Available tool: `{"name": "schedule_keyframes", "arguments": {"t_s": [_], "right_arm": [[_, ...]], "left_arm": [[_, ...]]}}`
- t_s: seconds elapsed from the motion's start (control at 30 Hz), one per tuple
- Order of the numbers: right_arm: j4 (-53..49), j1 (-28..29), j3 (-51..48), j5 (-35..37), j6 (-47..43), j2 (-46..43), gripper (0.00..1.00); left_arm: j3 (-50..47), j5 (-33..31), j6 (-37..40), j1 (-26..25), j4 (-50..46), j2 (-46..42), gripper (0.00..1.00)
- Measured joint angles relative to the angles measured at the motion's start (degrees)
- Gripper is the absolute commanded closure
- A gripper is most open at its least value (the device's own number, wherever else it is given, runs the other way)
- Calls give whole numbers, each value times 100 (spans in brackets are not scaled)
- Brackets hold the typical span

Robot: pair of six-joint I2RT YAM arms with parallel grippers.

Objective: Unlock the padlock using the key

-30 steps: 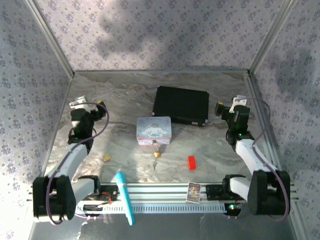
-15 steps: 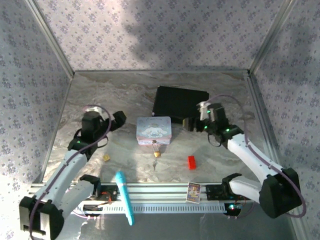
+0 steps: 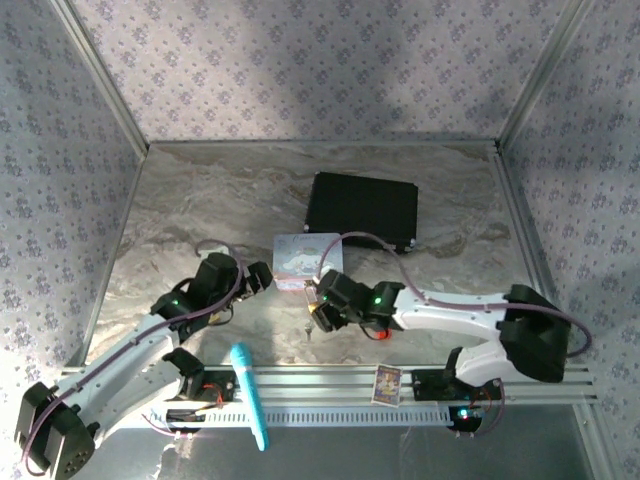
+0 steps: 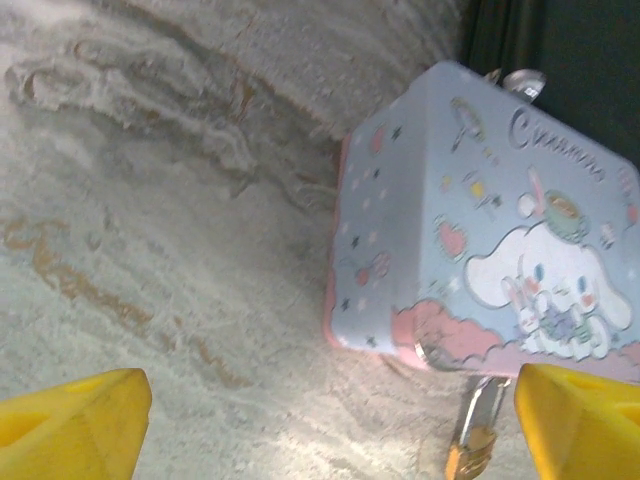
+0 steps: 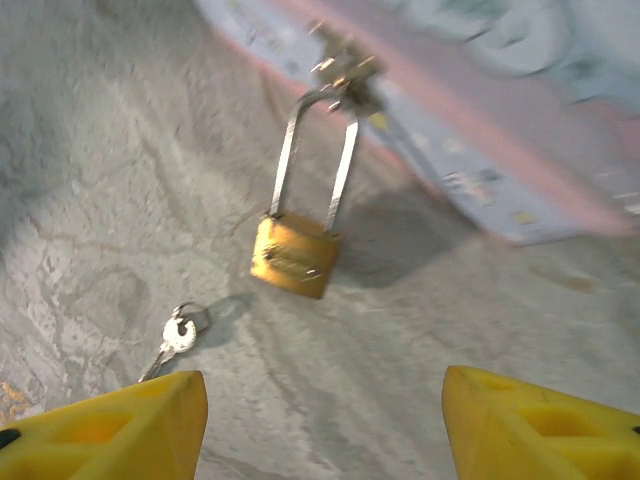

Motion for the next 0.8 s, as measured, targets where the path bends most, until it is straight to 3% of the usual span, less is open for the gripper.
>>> {"name": "schedule_keyframes", "arguments": {"t_s": [0.4, 0.8], "right_arm": [[59, 610, 922, 564, 765, 1491, 47], [-496, 769, 1222, 1073, 1519, 2000, 51]], "left_arm": [[-188, -136, -127, -83, 7, 72, 4], [-361, -258, -142, -105, 7, -151, 3]]}}
